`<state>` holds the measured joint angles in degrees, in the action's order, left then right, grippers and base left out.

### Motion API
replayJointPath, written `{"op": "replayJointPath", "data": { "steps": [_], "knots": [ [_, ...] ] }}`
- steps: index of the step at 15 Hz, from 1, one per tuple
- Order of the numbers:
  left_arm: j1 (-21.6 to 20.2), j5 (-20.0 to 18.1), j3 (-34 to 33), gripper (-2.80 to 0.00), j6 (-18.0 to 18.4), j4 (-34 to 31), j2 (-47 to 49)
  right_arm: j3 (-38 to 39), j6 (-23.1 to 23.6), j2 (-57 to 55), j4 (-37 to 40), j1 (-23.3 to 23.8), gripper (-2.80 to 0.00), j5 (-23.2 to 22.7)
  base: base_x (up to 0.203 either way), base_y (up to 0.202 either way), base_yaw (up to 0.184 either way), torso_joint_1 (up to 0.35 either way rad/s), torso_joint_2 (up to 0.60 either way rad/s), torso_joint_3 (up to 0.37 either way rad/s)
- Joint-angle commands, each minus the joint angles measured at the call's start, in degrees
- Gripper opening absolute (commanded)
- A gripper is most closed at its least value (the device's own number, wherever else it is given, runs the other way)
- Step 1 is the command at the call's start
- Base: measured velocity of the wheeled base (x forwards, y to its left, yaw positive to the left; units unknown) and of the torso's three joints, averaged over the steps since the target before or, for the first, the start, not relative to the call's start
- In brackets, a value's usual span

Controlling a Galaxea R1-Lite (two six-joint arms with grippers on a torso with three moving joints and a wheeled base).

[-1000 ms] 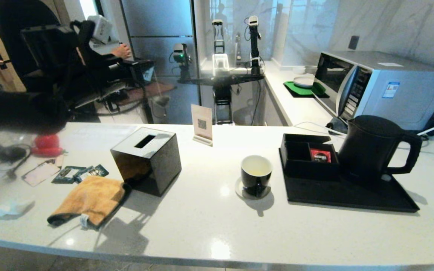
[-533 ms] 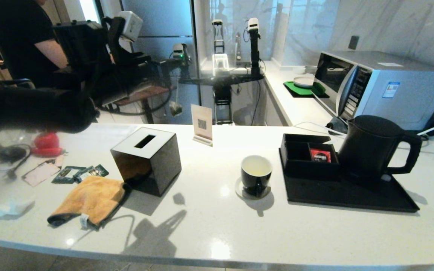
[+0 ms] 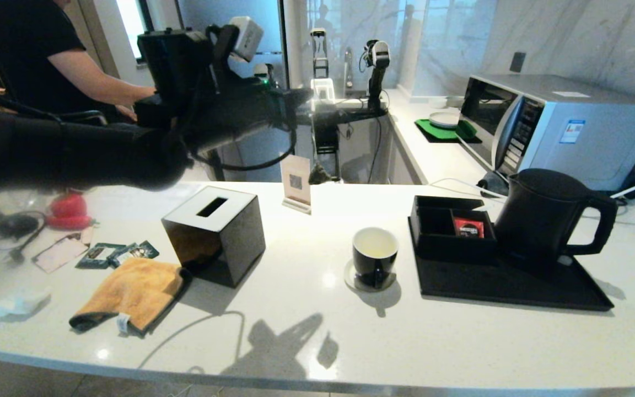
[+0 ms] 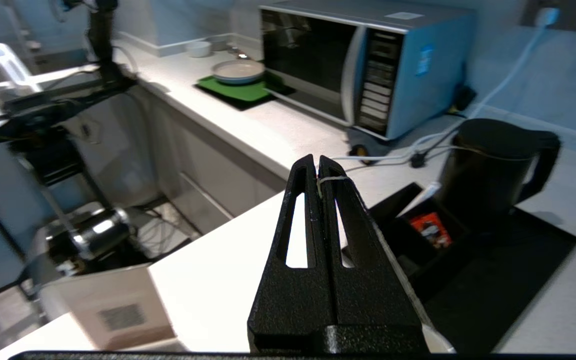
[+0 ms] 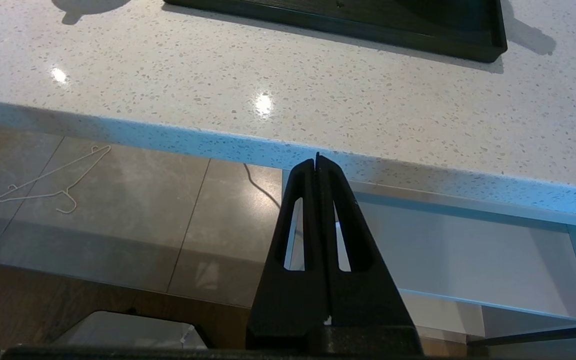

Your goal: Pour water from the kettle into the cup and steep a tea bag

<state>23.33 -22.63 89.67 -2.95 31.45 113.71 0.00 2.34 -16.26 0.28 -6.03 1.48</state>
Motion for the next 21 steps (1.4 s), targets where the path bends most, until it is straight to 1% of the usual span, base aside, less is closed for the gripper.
{"op": "replayJointPath", "data": {
  "steps": [1, 4, 8, 13, 21],
  "knots": [
    [2.96, -0.07, 3.95, -2.80, -0.04, -1.31, 2.97, 0.00, 0.03, -0.09, -0.02, 0.02, -2.80, 0.01, 0.000, 0.000, 0.000, 0.000, 0.00, 0.000],
    [6.54, -0.05, 8.50, -2.80, 0.00, -3.42, 6.08, 0.00, 0.03, -0.08, -0.02, -0.03, -2.80, 0.01, 0.000, 0.000, 0.000, 0.000, 0.00, 0.000],
    [9.31, 0.03, 11.74, -2.80, 0.00, -4.92, 9.89, 0.00, 0.03, -0.08, -0.02, -0.03, -2.80, 0.01, 0.000, 0.000, 0.000, 0.000, 0.00, 0.000],
    [12.76, 0.47, 11.53, -2.80, 0.22, -4.47, 13.87, 0.00, 0.03, -0.09, -0.02, -0.03, -2.80, 0.01, 0.000, 0.000, 0.000, 0.000, 0.00, 0.000],
    [13.99, 0.65, 10.24, -2.80, 0.40, -4.11, 16.64, 0.00, 0.03, -0.09, -0.02, -0.03, -2.80, 0.01, 0.000, 0.000, 0.000, 0.000, 0.00, 0.000]
  ]
}}
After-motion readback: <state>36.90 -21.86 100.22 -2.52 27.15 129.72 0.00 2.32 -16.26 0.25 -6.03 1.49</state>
